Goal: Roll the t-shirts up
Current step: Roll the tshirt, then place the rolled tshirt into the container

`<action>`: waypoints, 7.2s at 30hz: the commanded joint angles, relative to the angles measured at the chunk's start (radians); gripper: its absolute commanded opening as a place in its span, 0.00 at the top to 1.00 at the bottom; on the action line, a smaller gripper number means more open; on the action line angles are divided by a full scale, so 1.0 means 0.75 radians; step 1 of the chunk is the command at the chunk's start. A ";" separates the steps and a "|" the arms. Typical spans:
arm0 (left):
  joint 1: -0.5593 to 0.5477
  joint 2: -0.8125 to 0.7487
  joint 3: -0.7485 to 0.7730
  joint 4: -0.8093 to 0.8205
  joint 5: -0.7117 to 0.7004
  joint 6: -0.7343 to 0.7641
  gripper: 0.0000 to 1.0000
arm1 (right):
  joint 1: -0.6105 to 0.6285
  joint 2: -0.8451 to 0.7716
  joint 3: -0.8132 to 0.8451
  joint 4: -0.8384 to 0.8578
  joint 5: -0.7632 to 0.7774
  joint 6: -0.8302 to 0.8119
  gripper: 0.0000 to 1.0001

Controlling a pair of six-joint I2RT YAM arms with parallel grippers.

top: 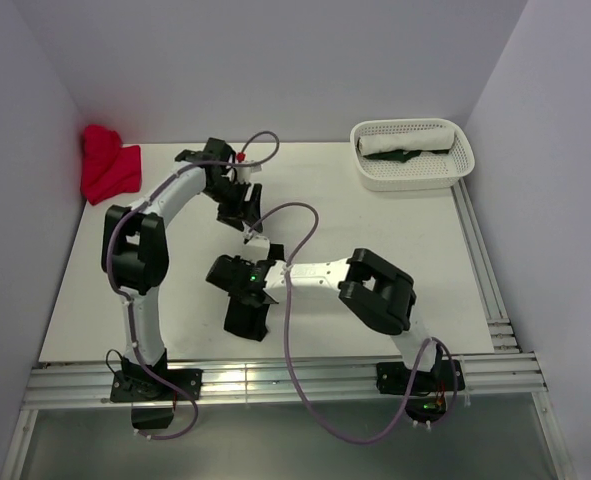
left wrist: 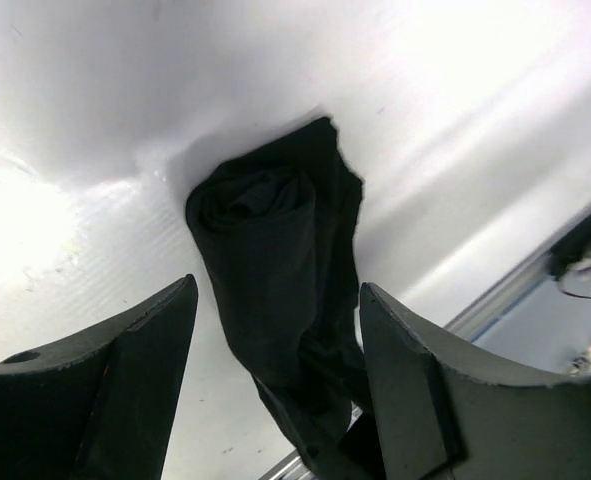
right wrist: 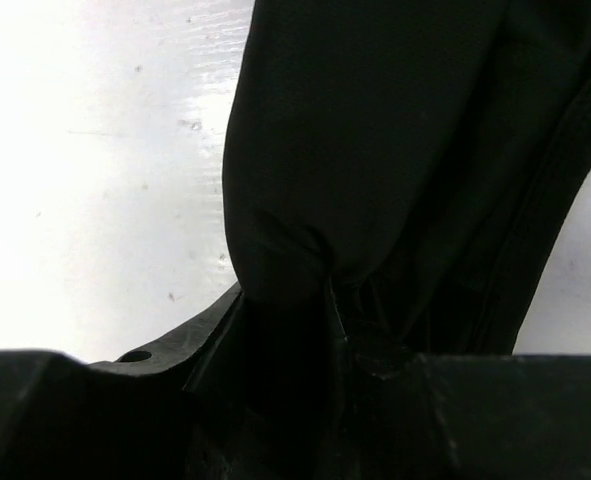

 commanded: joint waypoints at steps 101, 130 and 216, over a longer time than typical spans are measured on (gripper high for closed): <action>0.113 -0.001 0.087 0.131 -0.069 -0.045 0.36 | -0.080 -0.043 -0.082 -0.002 -0.063 0.015 0.74; 0.277 0.085 -0.426 0.394 0.361 -0.078 0.52 | -0.111 -0.172 -0.352 0.280 -0.224 0.064 0.75; 0.230 0.232 -0.338 0.294 0.543 0.014 1.00 | -0.254 -0.113 -0.467 0.644 -0.284 0.177 0.17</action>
